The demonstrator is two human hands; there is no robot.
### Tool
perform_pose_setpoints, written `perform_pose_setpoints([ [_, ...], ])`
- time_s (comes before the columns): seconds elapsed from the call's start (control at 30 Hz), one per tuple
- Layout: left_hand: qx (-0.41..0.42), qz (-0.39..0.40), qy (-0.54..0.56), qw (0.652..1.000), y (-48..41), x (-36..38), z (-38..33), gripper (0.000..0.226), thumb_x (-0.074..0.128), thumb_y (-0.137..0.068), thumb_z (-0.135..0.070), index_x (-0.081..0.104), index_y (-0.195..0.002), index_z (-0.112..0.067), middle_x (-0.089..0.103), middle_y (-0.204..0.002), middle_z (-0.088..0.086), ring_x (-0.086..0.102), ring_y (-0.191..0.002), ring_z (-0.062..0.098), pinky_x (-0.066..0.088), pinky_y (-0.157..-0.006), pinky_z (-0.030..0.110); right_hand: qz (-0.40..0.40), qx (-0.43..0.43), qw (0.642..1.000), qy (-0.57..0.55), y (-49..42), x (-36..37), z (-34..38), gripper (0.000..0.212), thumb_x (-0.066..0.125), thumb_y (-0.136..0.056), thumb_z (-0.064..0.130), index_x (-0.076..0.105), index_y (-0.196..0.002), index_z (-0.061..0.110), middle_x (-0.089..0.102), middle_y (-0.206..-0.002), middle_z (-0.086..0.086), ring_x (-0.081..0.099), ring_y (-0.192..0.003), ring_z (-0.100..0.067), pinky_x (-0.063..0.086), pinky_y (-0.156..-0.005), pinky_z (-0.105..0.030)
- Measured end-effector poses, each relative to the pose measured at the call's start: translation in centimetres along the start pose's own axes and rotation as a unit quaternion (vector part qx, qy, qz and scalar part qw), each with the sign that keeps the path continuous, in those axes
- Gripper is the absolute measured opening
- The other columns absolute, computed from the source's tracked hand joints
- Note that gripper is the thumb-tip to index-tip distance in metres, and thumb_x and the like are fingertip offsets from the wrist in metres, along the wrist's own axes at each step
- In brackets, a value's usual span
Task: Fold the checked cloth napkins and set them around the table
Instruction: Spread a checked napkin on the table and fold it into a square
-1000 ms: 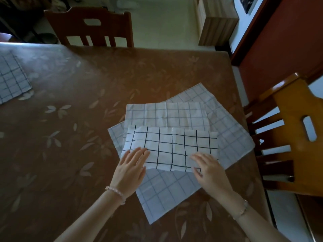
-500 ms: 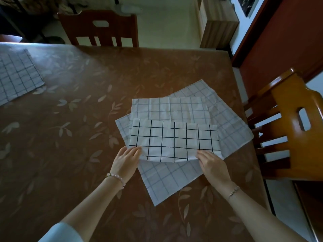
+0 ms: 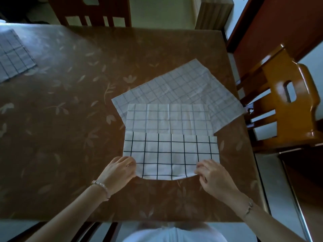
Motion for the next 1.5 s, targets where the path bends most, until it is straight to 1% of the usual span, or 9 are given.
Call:
perform_pose_setpoints([
  [0.13,-0.029,0.01,0.045,0.999,0.7,-0.6,-0.1,0.041,0.035,-0.086,-0.045,0.068,-0.069,-0.028,0.062,-0.084,-0.015,0.061,-0.079,0.0,0.053,-0.075,0.023,0.008,0.05,0.998,-0.043,1.2,0.0,-0.2,0.024,0.059,-0.073,0.005,0.07,-0.085,0.022,0.06,-0.093,0.01,0.055,-0.09,-0.006,0.047,-0.072,-0.02],
  [0.3,-0.102,-0.028,0.076,0.991,-2.6,-1.2,2.4,0.018,0.055,-0.089,-0.02,0.065,-0.103,-0.015,0.063,-0.107,-0.002,0.058,-0.104,0.017,0.048,-0.091,0.036,-0.054,0.088,0.993,-0.05,-2.7,-0.9,-1.7,0.024,0.05,-0.09,0.008,0.066,-0.107,0.015,0.062,-0.105,0.002,0.054,-0.103,-0.017,0.047,-0.084,-0.028],
  [0.4,-0.162,0.014,0.09,0.983,-5.0,-0.3,4.0,0.037,0.053,-0.091,-0.02,0.05,-0.128,-0.018,0.051,-0.131,-0.003,0.043,-0.125,0.018,0.034,-0.102,0.036,-0.03,0.108,0.993,-0.038,-5.6,-0.5,-2.4,0.032,0.047,-0.093,0.014,0.056,-0.124,0.016,0.056,-0.123,0.002,0.044,-0.118,-0.018,0.039,-0.096,-0.032],
  [0.53,-0.202,0.052,0.071,0.975,-7.1,0.4,5.3,0.044,0.054,-0.09,-0.021,0.043,-0.132,-0.023,0.043,-0.134,-0.004,0.039,-0.126,0.019,0.033,-0.103,0.037,0.001,0.112,0.993,-0.022,-8.1,-0.2,-2.8,0.034,0.047,-0.093,0.016,0.053,-0.127,0.017,0.053,-0.126,0.001,0.041,-0.117,-0.02,0.038,-0.095,-0.033],
  [0.83,-0.239,0.088,0.085,0.963,-7.6,1.2,7.1,0.026,0.055,-0.089,-0.027,0.05,-0.113,-0.022,0.054,-0.12,-0.004,0.041,-0.118,0.017,0.031,-0.098,0.034,0.021,0.124,0.992,-0.005,-10.1,-0.1,-3.8,0.016,0.054,-0.092,0.026,0.059,-0.103,0.016,0.06,-0.102,0.004,0.044,-0.104,-0.016,0.033,-0.076,-0.027],
  [0.97,-0.231,0.085,0.089,0.965,-7.5,1.1,7.3,0.02,0.052,-0.091,-0.027,0.057,-0.11,-0.021,0.055,-0.115,-0.005,0.042,-0.114,0.016,0.03,-0.096,0.032,0.047,0.128,0.991,-0.002,-10.3,0.1,-4.4,0.018,0.056,-0.091,0.035,0.061,-0.095,0.019,0.048,-0.089,0.01,0.043,-0.102,-0.014,0.04,-0.081,-0.031],
  [1.23,-0.213,0.078,0.11,0.968,-7.3,0.6,7.4,0.017,0.049,-0.093,-0.026,0.06,-0.102,-0.018,0.058,-0.107,-0.005,0.049,-0.105,0.018,0.036,-0.089,0.032,0.086,0.113,0.99,-0.01,-10.5,0.4,-4.4,0.012,0.06,-0.087,0.031,0.06,-0.089,0.019,0.04,-0.087,0.008,0.042,-0.105,-0.017,0.04,-0.08,-0.032],
  [1.37,-0.194,0.074,0.13,0.969,-7.6,-0.5,7.3,0.016,0.048,-0.094,-0.026,0.06,-0.095,-0.016,0.06,-0.098,-0.004,0.057,-0.088,0.016,0.047,-0.078,0.032,0.08,0.093,0.992,-0.018,-10.8,-0.4,-4.1,0.012,0.055,-0.09,0.028,0.06,-0.091,0.017,0.051,-0.093,0.005,0.045,-0.104,-0.016,0.041,-0.082,-0.031],
  [1.5,-0.187,0.043,0.151,0.97,-8.3,-2.9,7.8,0.013,0.049,-0.094,-0.027,0.058,-0.09,-0.018,0.057,-0.089,-0.008,0.056,-0.081,0.013,0.045,-0.068,0.026,0.074,0.093,0.992,-0.036,-11.7,-2.4,-3.9,0.015,0.052,-0.092,0.028,0.058,-0.097,0.015,0.064,-0.088,0.001,0.06,-0.082,-0.016,0.049,-0.071,-0.03],
])
Point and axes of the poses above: each hand's wrist, its own y-axis away from the middle knuckle, its own x-axis out of the palm, z = x × y, the point moved 10 cm from there along -y, towards the middle knuckle
